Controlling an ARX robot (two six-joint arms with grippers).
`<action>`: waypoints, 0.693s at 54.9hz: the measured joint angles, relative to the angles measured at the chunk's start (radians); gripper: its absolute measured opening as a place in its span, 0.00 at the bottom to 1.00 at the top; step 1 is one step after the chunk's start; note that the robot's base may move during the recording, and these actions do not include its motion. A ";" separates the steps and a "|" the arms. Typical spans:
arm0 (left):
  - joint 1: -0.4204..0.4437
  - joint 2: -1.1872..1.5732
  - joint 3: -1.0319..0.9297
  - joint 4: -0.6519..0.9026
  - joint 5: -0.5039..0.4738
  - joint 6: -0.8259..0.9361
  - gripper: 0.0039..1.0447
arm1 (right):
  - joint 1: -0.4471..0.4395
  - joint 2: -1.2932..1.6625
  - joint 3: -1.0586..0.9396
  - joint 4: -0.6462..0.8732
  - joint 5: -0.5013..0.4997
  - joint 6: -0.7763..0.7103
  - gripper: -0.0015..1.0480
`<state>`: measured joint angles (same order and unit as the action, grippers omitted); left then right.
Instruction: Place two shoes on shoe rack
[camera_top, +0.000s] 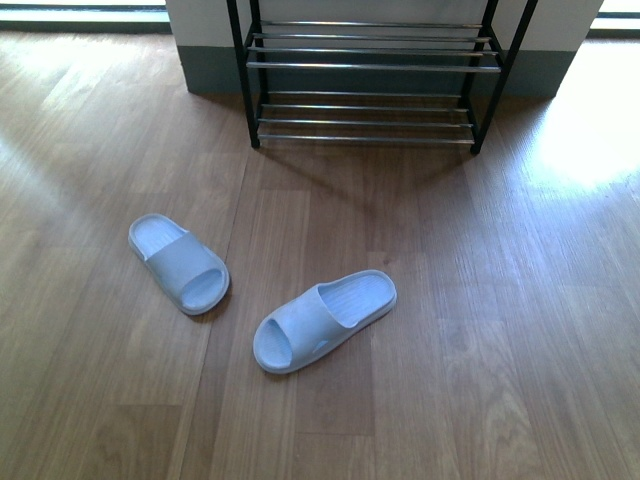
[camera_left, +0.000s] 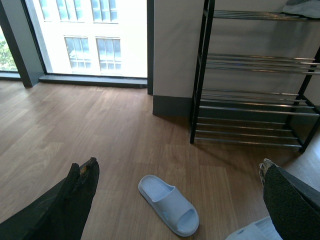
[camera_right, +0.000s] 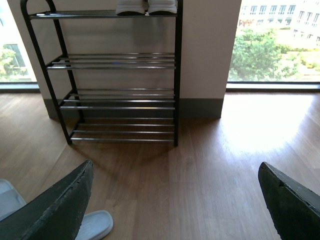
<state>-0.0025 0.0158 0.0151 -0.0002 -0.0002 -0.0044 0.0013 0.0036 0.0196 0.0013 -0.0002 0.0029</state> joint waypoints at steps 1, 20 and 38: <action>0.000 0.000 0.000 0.000 0.000 0.000 0.91 | 0.000 0.000 0.000 0.000 0.000 0.000 0.91; 0.000 0.000 0.000 0.000 -0.001 0.000 0.91 | 0.000 0.000 0.000 0.000 -0.001 0.000 0.91; 0.000 0.000 0.000 0.000 0.000 0.000 0.91 | 0.000 0.001 0.000 0.000 0.000 0.000 0.91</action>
<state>-0.0025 0.0158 0.0151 -0.0002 -0.0002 -0.0044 0.0013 0.0044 0.0196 0.0013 -0.0002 0.0029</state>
